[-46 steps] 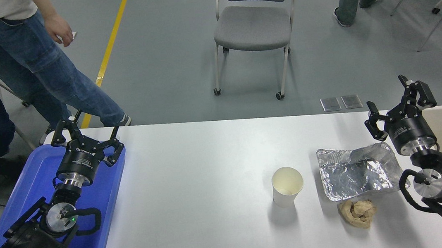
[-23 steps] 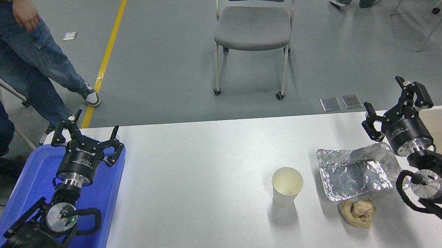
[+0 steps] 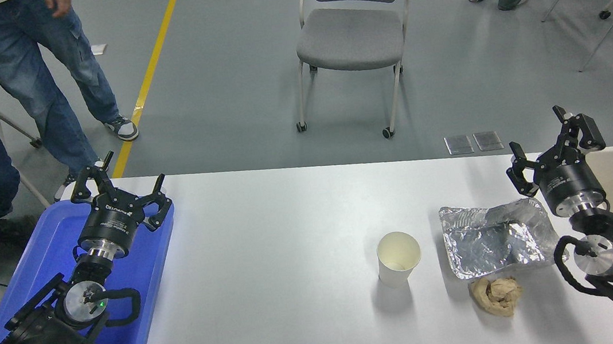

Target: Pick up paper cup place in dustbin

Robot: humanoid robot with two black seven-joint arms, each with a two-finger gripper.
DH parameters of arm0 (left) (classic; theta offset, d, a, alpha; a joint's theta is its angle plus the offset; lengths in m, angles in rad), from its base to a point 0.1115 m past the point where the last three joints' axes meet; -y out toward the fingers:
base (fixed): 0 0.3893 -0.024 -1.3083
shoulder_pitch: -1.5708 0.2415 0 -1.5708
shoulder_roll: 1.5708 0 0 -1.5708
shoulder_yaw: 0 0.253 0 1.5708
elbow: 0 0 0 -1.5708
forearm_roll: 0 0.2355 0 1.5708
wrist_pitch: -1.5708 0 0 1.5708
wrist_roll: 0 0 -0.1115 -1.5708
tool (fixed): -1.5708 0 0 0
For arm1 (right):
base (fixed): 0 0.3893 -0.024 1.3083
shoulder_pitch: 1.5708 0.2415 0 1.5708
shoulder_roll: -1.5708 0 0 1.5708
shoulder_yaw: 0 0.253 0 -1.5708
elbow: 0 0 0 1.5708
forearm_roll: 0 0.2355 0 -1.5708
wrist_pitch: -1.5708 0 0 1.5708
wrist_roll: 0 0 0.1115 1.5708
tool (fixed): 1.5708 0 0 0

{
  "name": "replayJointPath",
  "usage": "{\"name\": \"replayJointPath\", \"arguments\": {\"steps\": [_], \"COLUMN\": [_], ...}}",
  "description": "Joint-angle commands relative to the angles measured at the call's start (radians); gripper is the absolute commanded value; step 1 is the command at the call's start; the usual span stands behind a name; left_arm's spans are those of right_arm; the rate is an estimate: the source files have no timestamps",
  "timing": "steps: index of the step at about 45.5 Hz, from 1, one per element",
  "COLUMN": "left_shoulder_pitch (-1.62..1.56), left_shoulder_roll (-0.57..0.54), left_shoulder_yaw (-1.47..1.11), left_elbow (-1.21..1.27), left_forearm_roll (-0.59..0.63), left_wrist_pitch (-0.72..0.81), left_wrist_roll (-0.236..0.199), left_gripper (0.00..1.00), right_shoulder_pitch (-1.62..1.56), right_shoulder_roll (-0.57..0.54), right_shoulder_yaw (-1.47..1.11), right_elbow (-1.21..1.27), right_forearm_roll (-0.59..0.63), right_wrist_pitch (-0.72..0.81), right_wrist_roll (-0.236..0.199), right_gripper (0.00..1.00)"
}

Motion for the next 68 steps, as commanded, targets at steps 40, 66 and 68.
{"name": "replayJointPath", "arguments": {"steps": [40, 66, 68], "left_shoulder_pitch": [0.0, 0.0, 0.0], "left_shoulder_roll": [0.0, 0.0, 0.0], "left_shoulder_yaw": [0.0, 0.0, 0.0], "left_elbow": [0.0, 0.0, 0.0], "left_forearm_roll": [-0.001, 0.0, 0.0], "left_wrist_pitch": [-0.002, -0.002, -0.002], "left_wrist_roll": [0.0, 0.0, 0.0], "left_gripper": [1.0, 1.0, 1.0], "right_shoulder_pitch": [1.184, 1.777, 1.798], "right_shoulder_roll": [-0.174, 0.067, 0.087], "right_shoulder_yaw": [-1.989, -2.234, -2.222], "right_elbow": [0.286, 0.513, 0.516], "right_forearm_roll": [0.001, -0.252, -0.267], "right_wrist_pitch": [0.101, 0.617, 0.617], "right_wrist_roll": [-0.006, -0.098, -0.144], "right_gripper": [1.0, 1.0, 1.0]}}
